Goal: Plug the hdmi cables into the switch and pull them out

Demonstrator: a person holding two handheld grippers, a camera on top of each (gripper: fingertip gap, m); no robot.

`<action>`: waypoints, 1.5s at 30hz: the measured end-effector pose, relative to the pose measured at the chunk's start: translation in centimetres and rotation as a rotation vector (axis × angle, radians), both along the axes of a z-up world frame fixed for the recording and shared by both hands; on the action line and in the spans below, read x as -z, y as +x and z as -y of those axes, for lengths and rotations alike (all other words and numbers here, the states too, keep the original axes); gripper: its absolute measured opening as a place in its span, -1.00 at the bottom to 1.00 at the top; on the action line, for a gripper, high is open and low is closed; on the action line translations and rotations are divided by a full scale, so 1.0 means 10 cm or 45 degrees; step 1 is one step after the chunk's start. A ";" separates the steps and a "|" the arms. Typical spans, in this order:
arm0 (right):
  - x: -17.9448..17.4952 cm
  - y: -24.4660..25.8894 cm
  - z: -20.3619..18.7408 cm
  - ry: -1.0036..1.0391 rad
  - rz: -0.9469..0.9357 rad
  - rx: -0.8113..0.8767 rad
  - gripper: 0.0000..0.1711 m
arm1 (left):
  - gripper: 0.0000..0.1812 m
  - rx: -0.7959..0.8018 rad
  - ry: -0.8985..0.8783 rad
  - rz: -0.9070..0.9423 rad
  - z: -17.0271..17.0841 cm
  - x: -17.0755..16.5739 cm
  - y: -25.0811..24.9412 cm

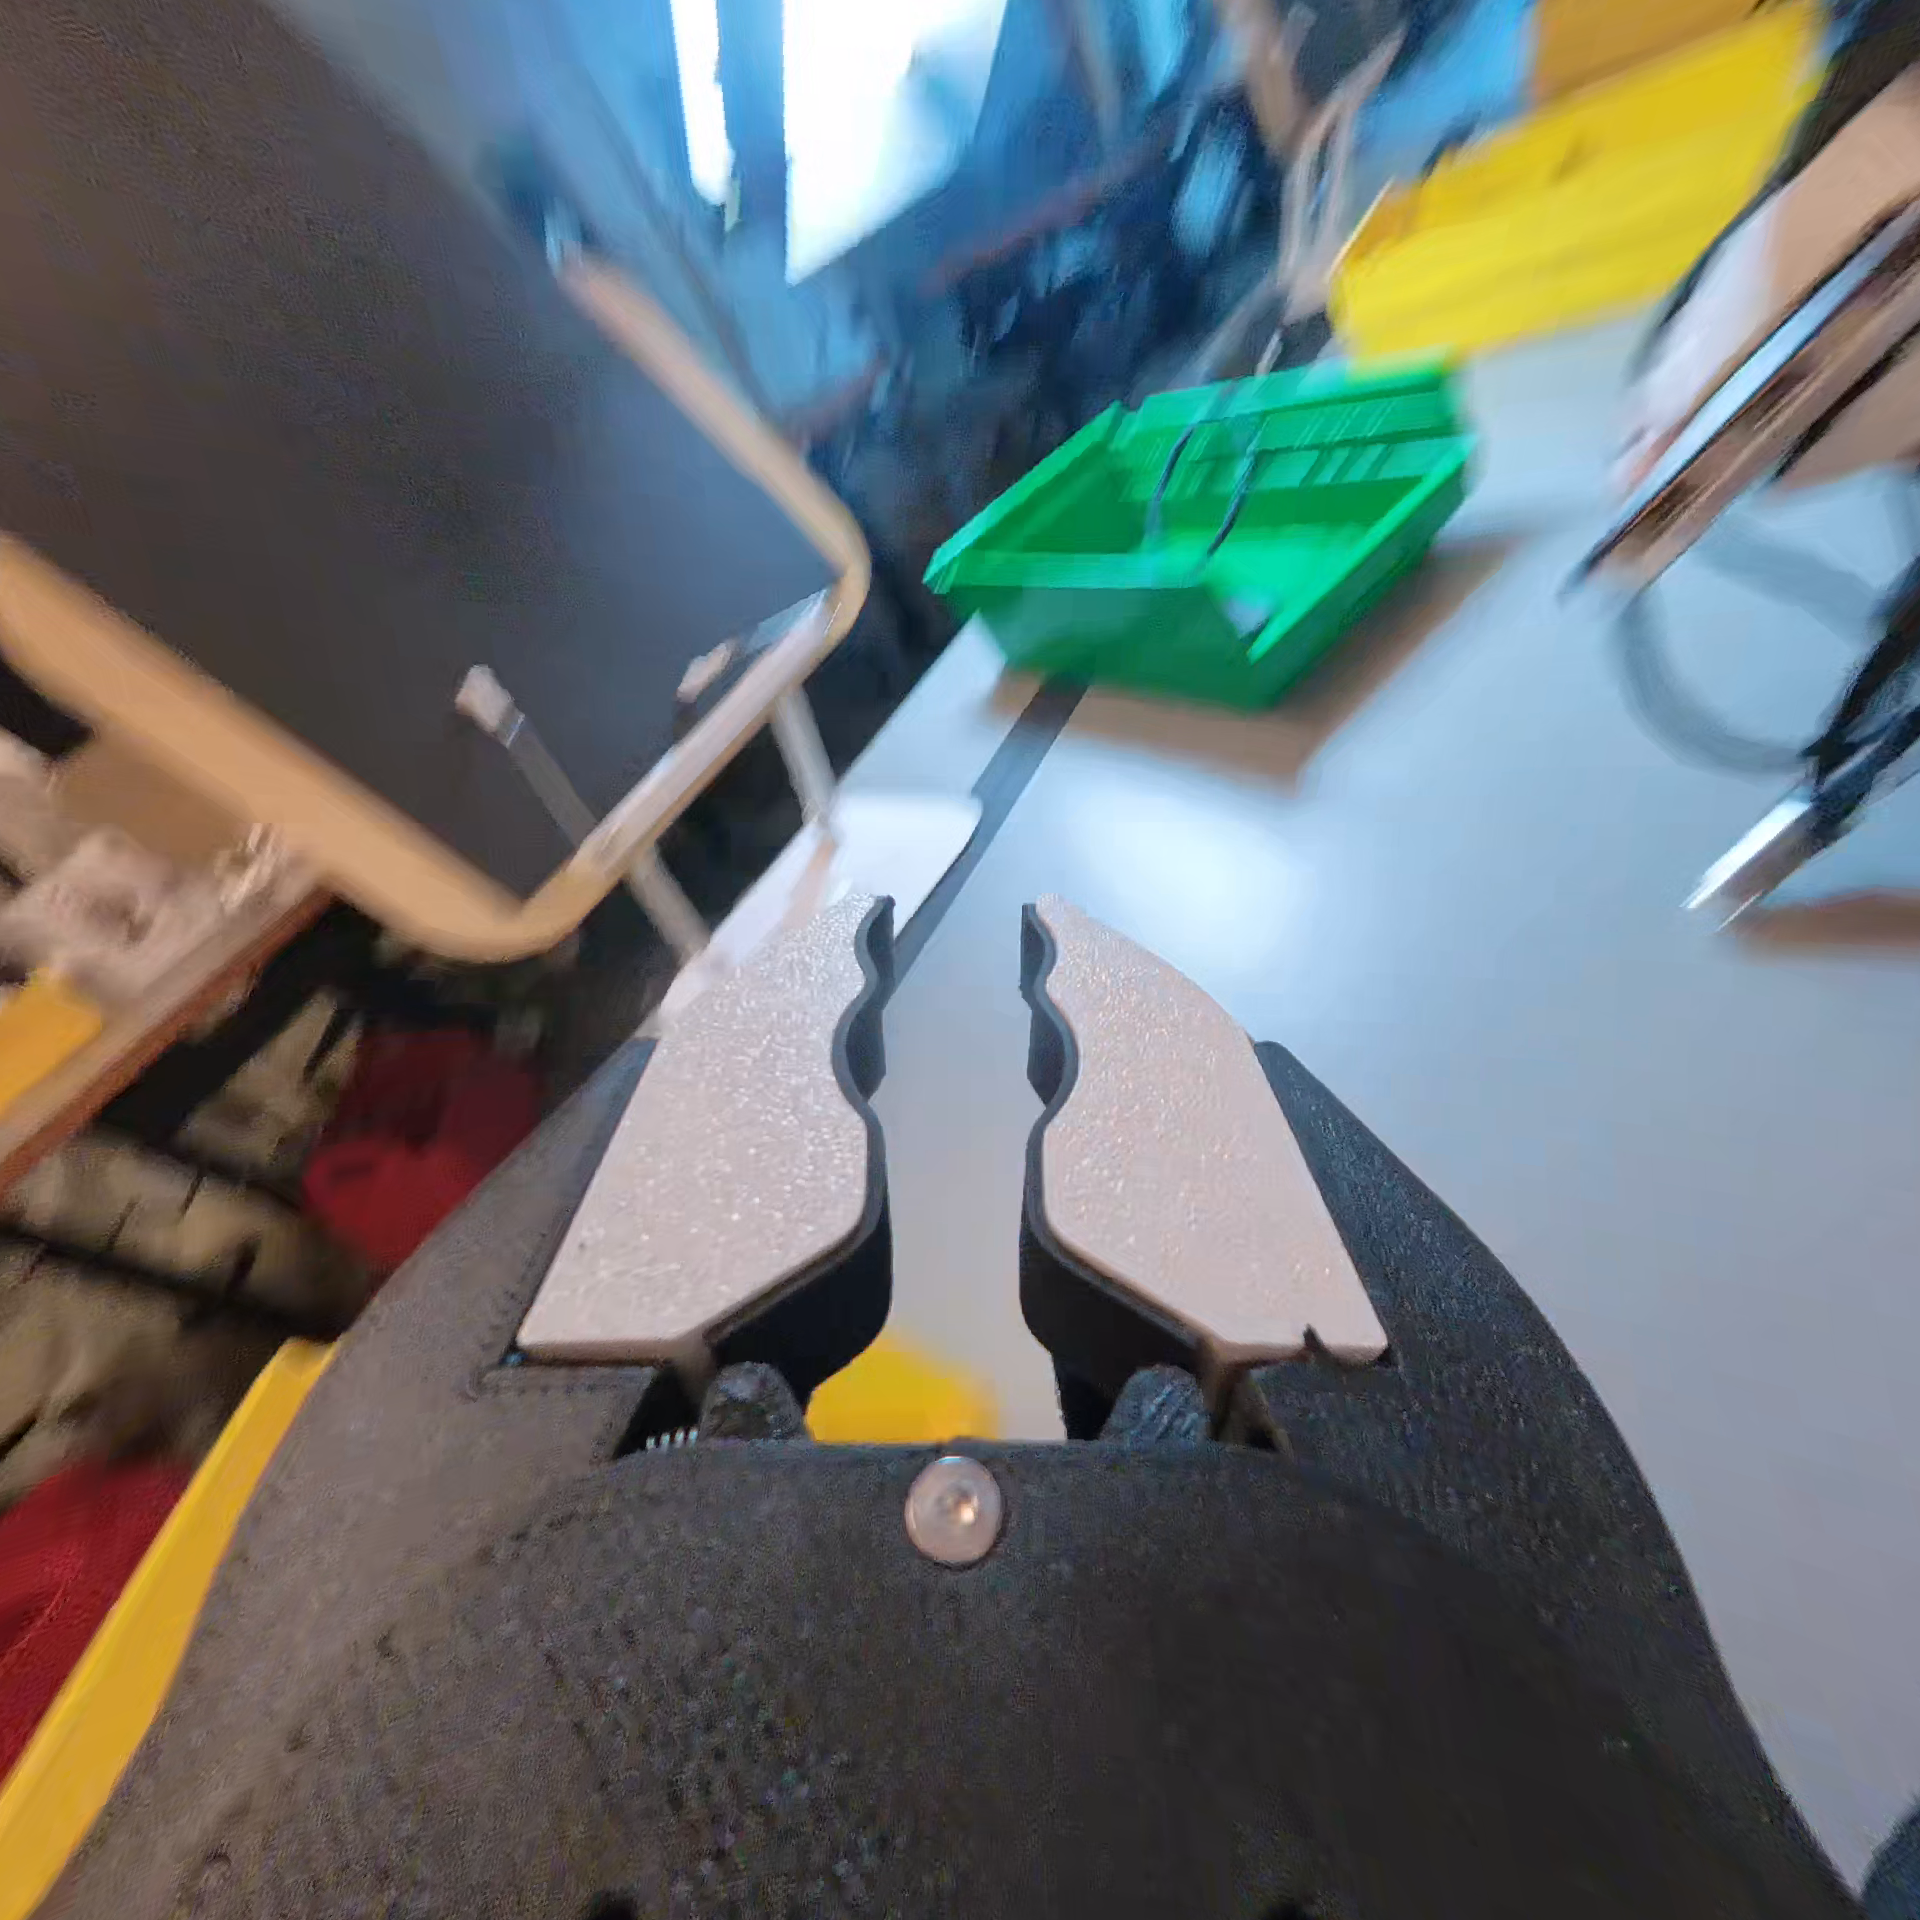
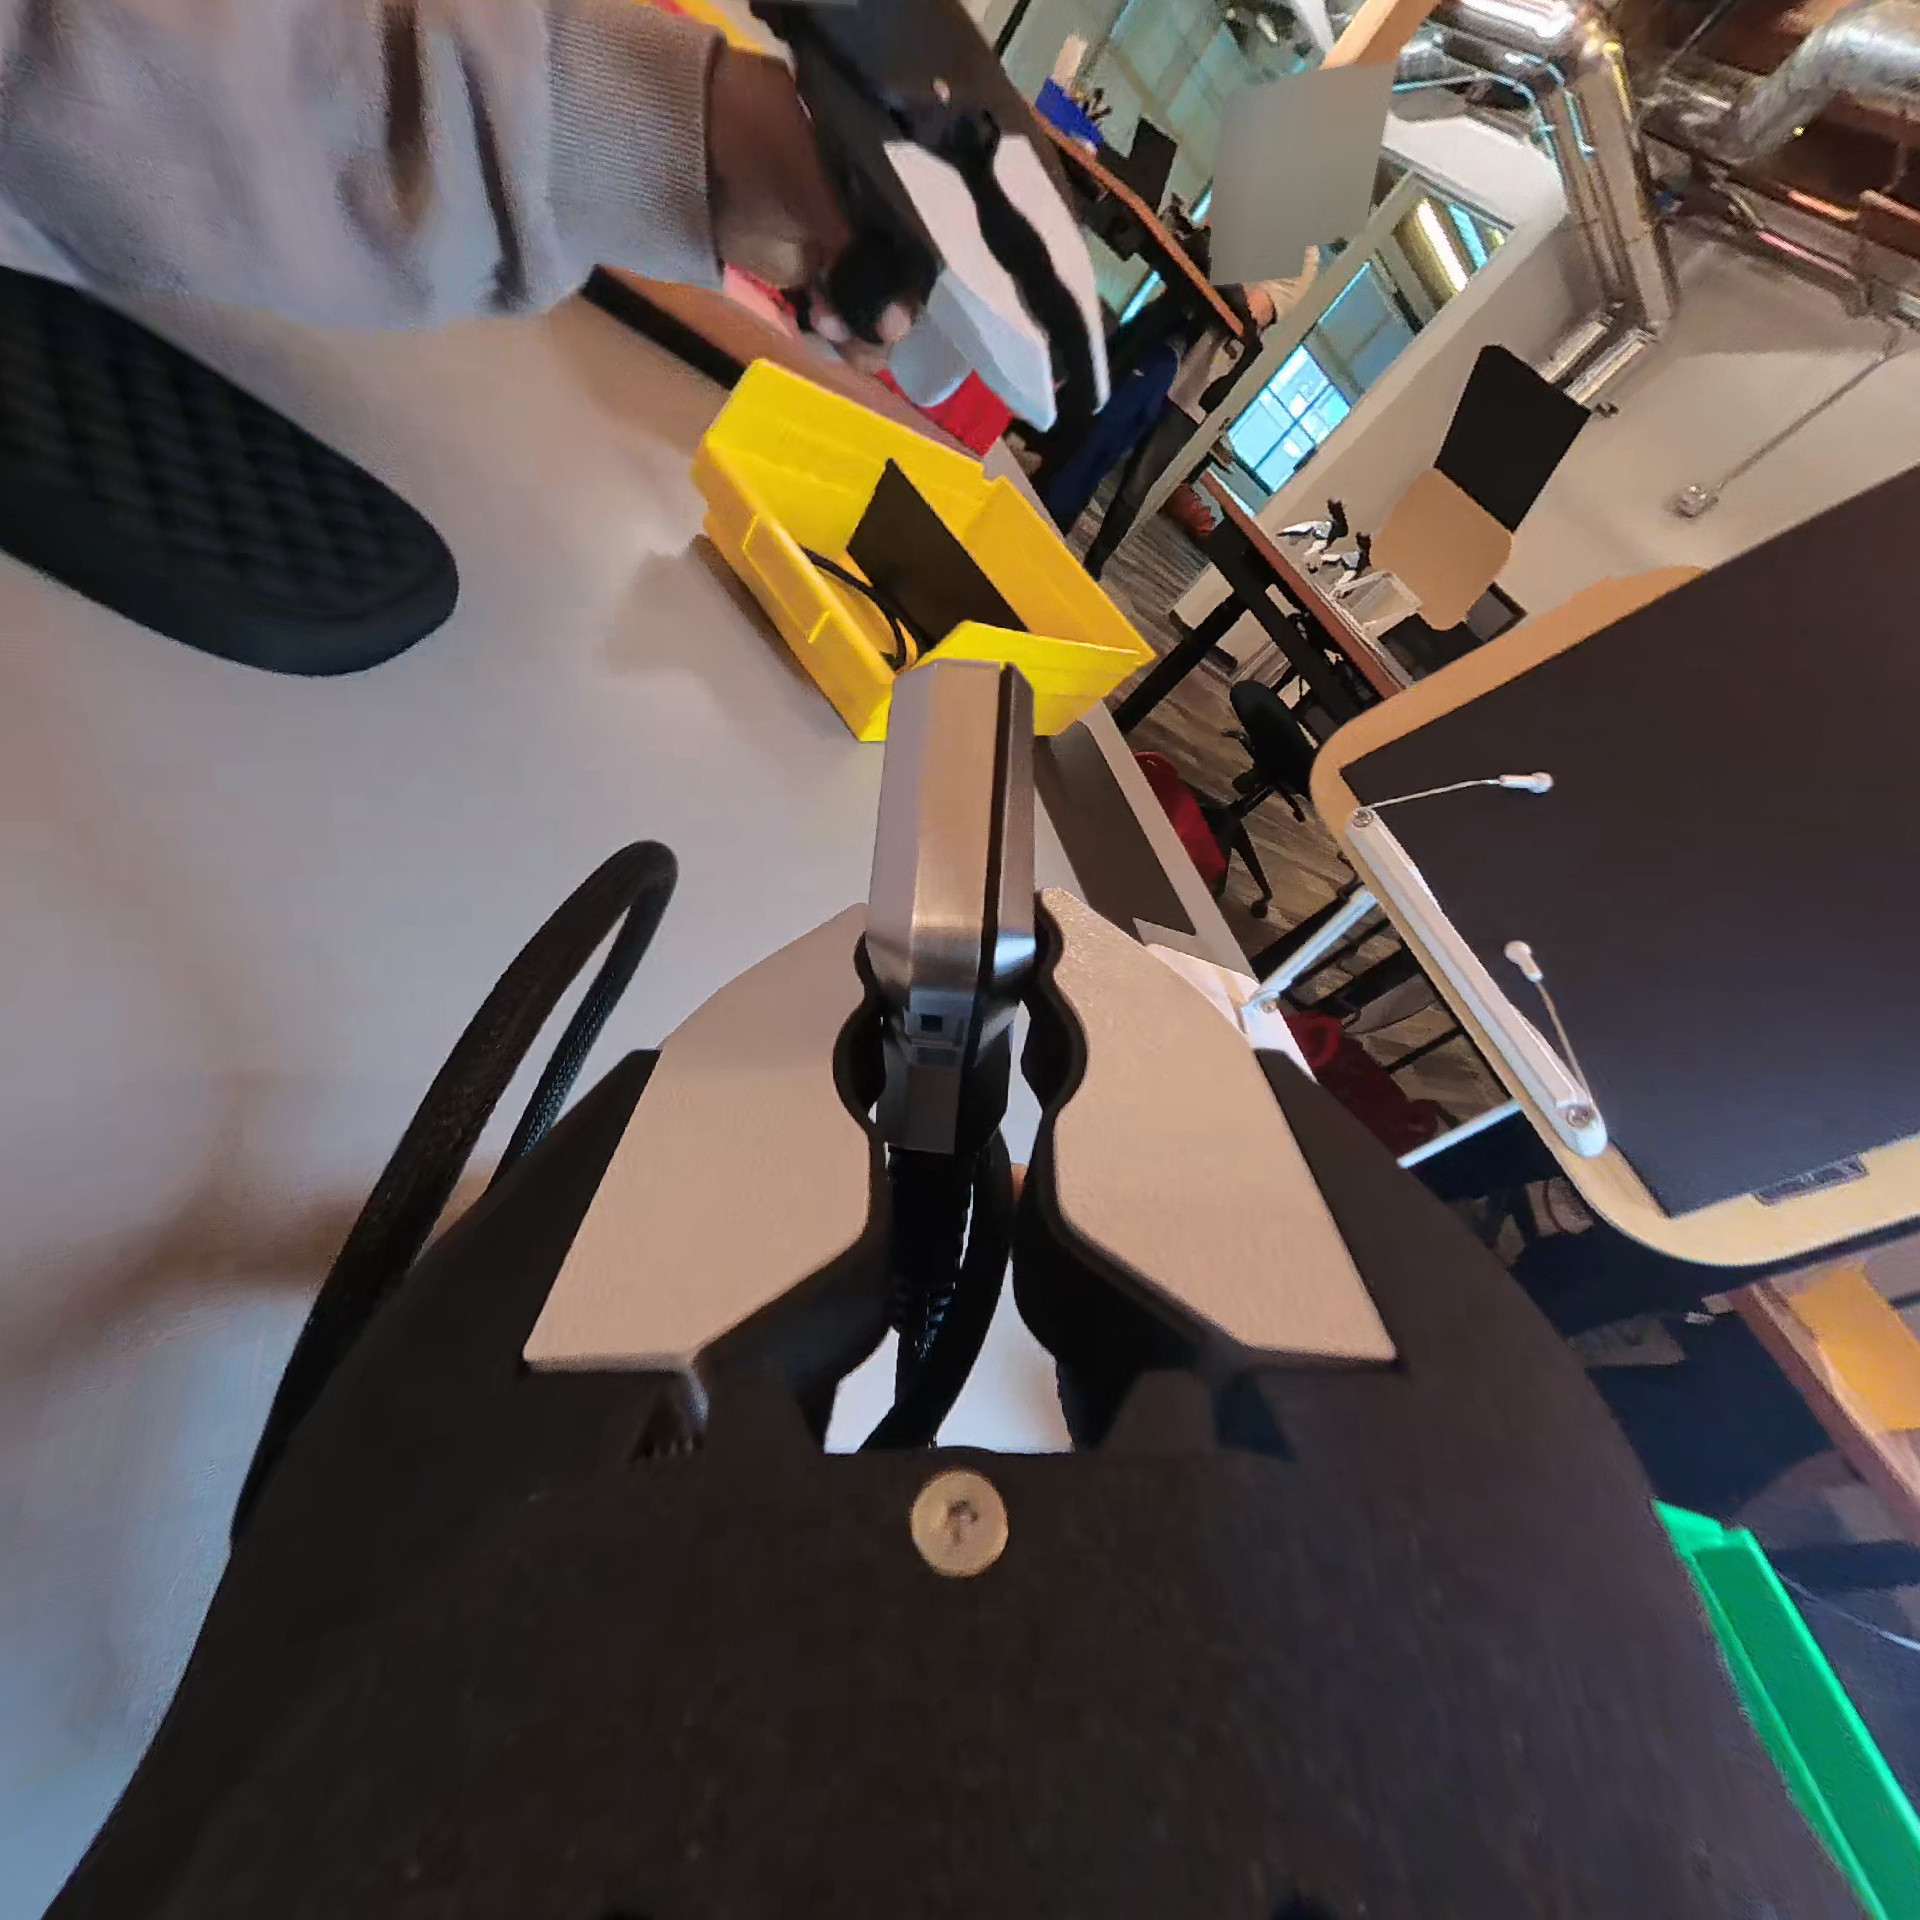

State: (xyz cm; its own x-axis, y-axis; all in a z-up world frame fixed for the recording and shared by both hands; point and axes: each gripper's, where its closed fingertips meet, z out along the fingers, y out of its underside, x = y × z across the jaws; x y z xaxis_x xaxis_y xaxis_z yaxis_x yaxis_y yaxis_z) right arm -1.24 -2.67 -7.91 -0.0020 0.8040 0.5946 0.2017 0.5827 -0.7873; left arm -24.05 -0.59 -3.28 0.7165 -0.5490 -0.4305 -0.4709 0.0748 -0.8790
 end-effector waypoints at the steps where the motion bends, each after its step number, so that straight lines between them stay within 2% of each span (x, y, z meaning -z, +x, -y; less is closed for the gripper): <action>1: -0.03 0.03 -0.02 -0.025 -0.019 0.000 -0.74 | -0.73 -0.094 -0.094 -0.089 -0.10 0.09 -0.34; 4: -0.11 0.05 -0.05 -0.093 -0.070 -0.018 -0.74 | -0.68 -0.341 -0.478 -0.583 -0.31 0.74 -1.31; 5: -0.12 0.05 -0.04 -0.107 -0.075 -0.025 -0.74 | -0.66 -0.356 -0.589 -0.760 -0.31 0.99 -1.53; 7: -0.10 0.05 -0.03 -0.111 -0.068 -0.028 -0.74 | -0.63 -0.322 -0.753 -0.944 -0.33 1.38 -1.75; 10: -0.04 0.06 -0.01 -0.118 -0.040 -0.029 -0.74 | -0.62 -0.250 -0.853 -1.239 -0.42 1.76 -1.96; 12: 0.00 0.08 -0.03 -0.141 -0.032 -0.028 -0.74 | -0.60 -0.175 -0.911 -1.337 -0.47 1.93 -1.98; 14: 0.03 0.10 -0.05 -0.177 -0.039 -0.036 -0.74 | -0.67 -0.118 -0.934 -1.432 -0.53 2.00 -2.02; 17: 0.04 0.12 -0.09 -0.224 -0.050 -0.047 -0.74 | -0.81 -0.081 -0.989 -1.393 -0.54 2.03 -2.01; 21: 0.07 0.13 -0.14 -0.246 -0.047 -0.042 -0.74 | -0.88 -0.104 -1.046 -1.407 -0.49 1.88 -2.10; 25: 0.07 0.14 -0.16 -0.253 -0.051 -0.043 -0.74 | -0.90 -0.167 -1.054 -1.331 -0.40 1.53 -2.18; 31: 0.05 0.14 -0.16 -0.239 -0.056 -0.043 -0.74 | -0.92 -0.232 -0.965 -1.207 -0.33 0.97 -2.09; 38: -0.01 0.18 -0.13 -0.217 -0.077 -0.039 -0.74 | -0.92 -0.293 -0.907 -1.101 -0.21 0.51 -2.05; 42: -0.02 0.19 -0.14 -0.213 -0.085 -0.034 -0.74 | -0.92 -0.262 -0.877 -0.927 -0.09 0.23 -1.90; 45: -0.02 0.19 -0.15 -0.191 -0.076 -0.022 -0.74 | -0.92 -0.127 -0.859 -0.712 0.03 0.10 -1.52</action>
